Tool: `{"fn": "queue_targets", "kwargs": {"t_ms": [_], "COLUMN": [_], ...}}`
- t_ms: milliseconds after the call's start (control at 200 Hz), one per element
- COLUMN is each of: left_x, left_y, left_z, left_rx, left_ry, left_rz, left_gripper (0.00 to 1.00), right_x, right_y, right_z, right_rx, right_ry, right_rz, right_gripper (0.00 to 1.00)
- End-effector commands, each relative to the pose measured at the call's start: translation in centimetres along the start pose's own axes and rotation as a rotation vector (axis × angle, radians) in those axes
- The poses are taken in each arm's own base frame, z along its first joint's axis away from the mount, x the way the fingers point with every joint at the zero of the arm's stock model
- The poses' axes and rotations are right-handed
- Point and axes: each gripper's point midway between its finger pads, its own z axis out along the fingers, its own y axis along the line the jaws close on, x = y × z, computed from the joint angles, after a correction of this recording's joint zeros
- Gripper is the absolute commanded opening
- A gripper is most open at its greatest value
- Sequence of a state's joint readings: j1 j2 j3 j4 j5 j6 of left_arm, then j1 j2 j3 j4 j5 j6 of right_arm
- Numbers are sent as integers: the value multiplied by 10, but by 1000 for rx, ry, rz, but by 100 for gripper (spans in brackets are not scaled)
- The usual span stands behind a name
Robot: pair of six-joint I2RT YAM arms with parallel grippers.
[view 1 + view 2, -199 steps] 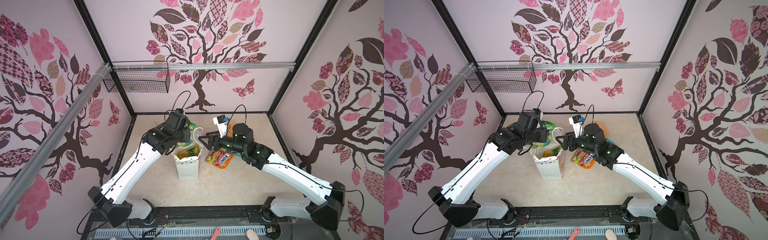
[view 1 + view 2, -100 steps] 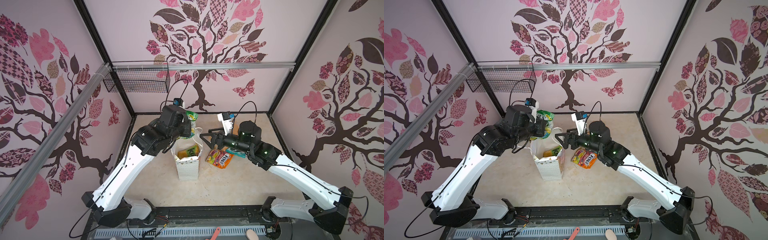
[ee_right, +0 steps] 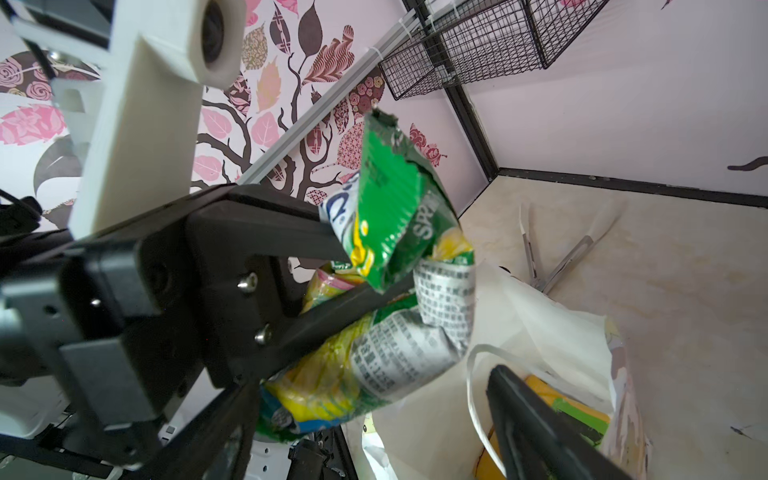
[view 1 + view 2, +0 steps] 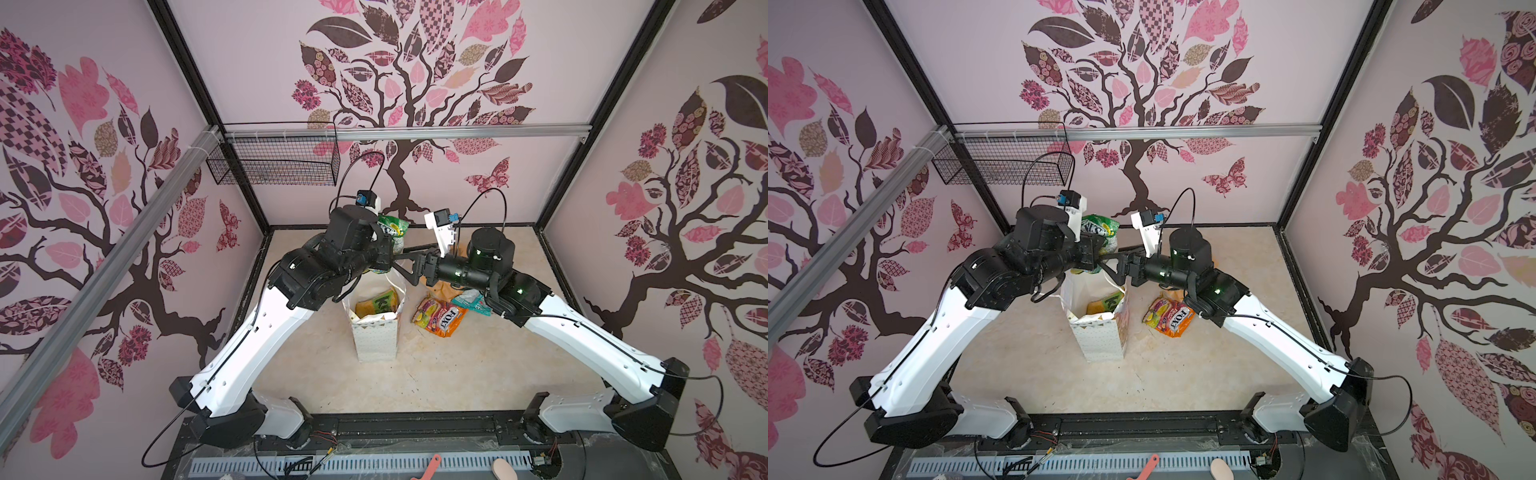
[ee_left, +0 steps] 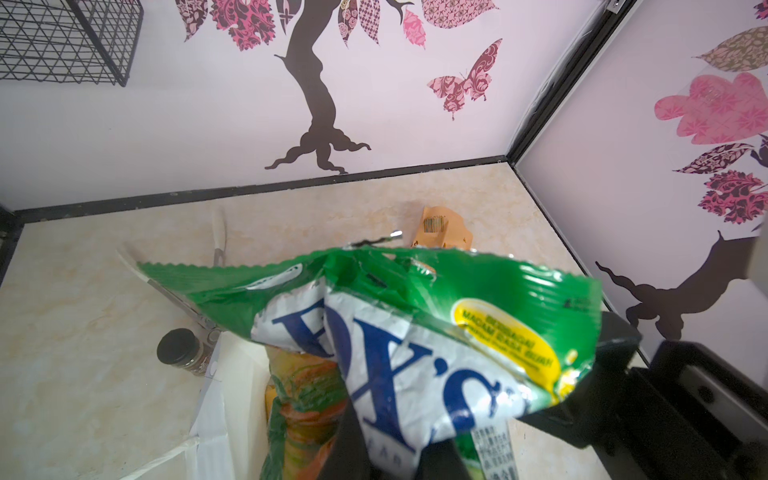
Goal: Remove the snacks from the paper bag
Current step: 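Lift the Spring Tea pack up out of the bag with the left gripper, then grasp the raised Spring Tea pack with the right gripper from the left gripper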
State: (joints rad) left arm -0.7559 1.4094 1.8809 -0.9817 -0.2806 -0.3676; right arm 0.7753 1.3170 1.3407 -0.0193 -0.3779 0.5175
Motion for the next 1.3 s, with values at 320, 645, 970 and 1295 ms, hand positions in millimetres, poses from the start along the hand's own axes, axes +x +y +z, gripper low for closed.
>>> {"fn": "queue_targets", "kwargs": {"t_ms": [320, 645, 970, 1295], "left_x": [-22, -21, -27, -40], "left_y": [-17, -20, -18, -21], "left_z": [0, -5, -17, -65], "left_rx": [69, 98, 117, 241], "left_ry": [-77, -76, -134, -327], "left_rz": [-52, -75, -52, 9], "left_gripper": [0, 0, 33, 67], "right_x": [12, 7, -5, -29], "right_y": [16, 10, -3, 13], "right_z": [14, 16, 4, -10], "right_rx": [-129, -93, 18, 5], "right_ry": [57, 28, -41, -110], "right_rz": [34, 33, -3, -53], "right_gripper": [87, 33, 0, 0]}}
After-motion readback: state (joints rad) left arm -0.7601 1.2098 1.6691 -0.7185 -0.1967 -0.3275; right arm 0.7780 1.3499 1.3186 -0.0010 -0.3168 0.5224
